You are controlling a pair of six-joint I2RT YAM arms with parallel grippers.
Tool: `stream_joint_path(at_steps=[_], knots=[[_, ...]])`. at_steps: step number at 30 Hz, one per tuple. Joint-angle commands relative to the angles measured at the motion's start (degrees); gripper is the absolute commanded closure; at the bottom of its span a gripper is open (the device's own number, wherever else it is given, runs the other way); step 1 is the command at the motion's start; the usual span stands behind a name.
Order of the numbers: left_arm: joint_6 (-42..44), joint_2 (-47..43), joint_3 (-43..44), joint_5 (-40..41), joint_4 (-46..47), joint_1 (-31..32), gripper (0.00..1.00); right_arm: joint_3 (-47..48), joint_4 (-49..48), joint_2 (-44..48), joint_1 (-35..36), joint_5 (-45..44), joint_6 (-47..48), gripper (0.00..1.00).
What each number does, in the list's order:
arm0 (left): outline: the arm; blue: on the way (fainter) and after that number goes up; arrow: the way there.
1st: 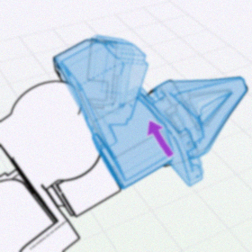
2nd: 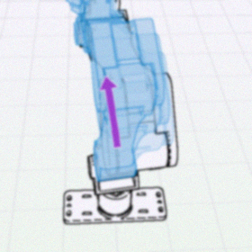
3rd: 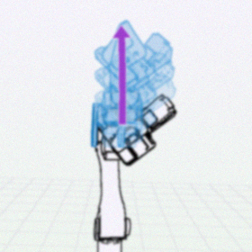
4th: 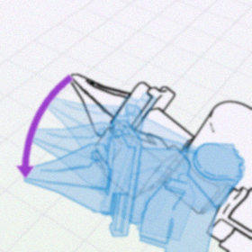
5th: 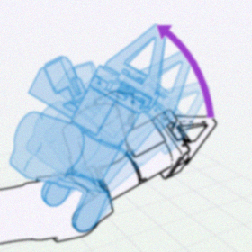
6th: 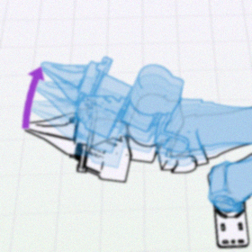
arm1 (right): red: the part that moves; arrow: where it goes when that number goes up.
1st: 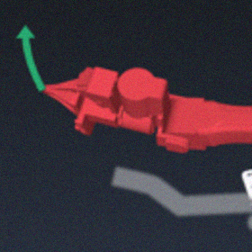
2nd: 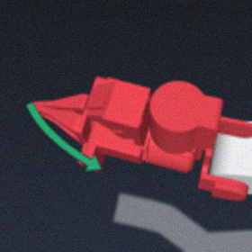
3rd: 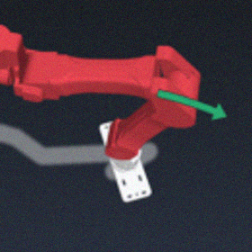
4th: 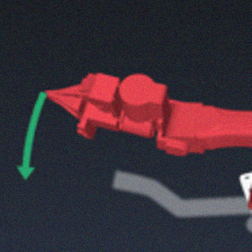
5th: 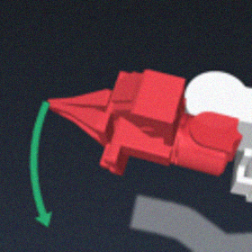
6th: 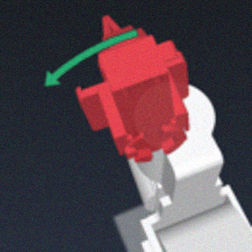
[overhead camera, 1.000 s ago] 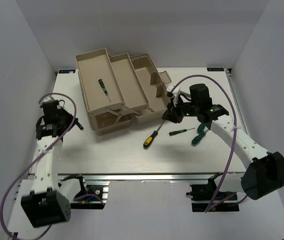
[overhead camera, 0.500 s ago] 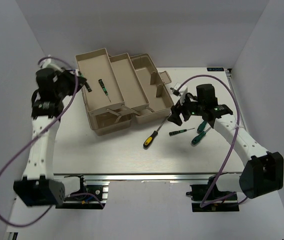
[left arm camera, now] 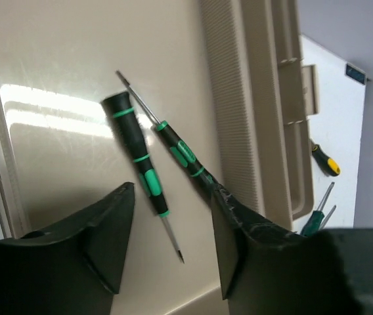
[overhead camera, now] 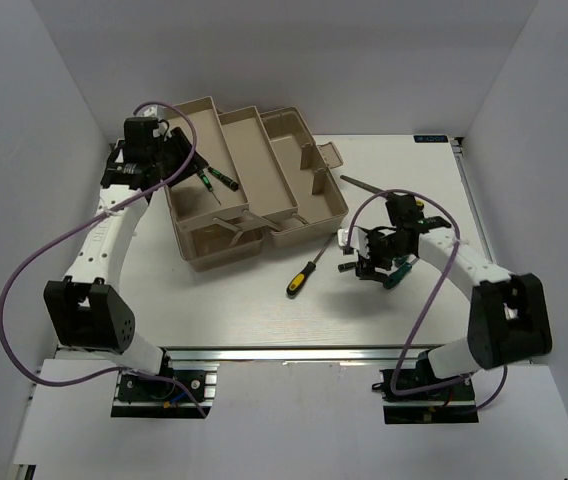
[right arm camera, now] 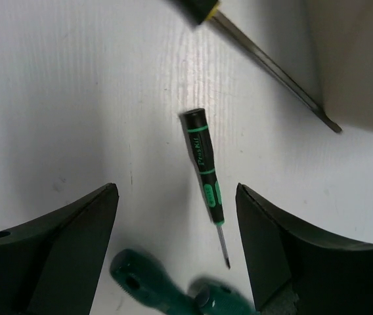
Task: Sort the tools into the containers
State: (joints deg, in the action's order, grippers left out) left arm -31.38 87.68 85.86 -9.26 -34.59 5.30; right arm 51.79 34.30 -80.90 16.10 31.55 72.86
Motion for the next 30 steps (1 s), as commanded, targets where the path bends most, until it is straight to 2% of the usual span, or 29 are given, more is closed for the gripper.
stream_joint_path(at_steps=[1, 5, 9, 12, 15, 16, 19, 22, 27, 30], knots=[[2.9, -3.91, 4.83, 1.44, -1.27, -0.03, 0.39, 4.97, 5.68, -6.53, -0.36, 2.12, 15.72, 0.24], [3.25, -7.95, 4.4, -0.23, -2.06, -0.03, 0.35, 9.1, 4.81, -15.84, -0.19, 0.53, 16.0, 0.24], [1.41, -15.5, -3.14, -4.7, 0.99, -0.03, 0.32, 13.58, 5.07, -21.74, 0.07, -1.31, 15.47, 0.24], [-2.71, -22.62, -12.37, -6.65, 3.99, 0.06, 0.29, 15.18, 6.12, -24.65, 0.16, -2.19, 16.35, 0.28], [-6.23, -28.5, -18.97, -7.0, 5.14, 0.15, 0.3, 16.41, 8.75, -26.93, 0.69, -3.42, 17.49, 0.43], [-7.37, -29.75, -20.11, -6.83, 5.58, 0.41, 0.3, 16.85, 9.98, -27.46, 0.78, -3.43, 17.67, 0.59], [-7.65, -33.01, -23.02, -6.22, 7.16, 1.9, 0.32, 16.6, 14.12, -28.17, 0.78, -4.3, 18.37, 0.88], [-6.34, -32.84, -23.55, -6.39, 8.39, 4.09, 0.33, 13.0, 16.05, -25.54, 0.69, -4.74, 20.99, 1.0], [-4.84, -31.17, -24.25, -4.64, 9.45, 8.67, 0.37, 12.37, 19.13, -15.88, 0.43, 2.44, 22.77, 1.0], [-3.43, -31.08, -24.87, -2.45, 8.58, 11.91, 0.41, 17.97, 23.6, -9.38, 0.51, 9.46, 21.54, 1.0]])
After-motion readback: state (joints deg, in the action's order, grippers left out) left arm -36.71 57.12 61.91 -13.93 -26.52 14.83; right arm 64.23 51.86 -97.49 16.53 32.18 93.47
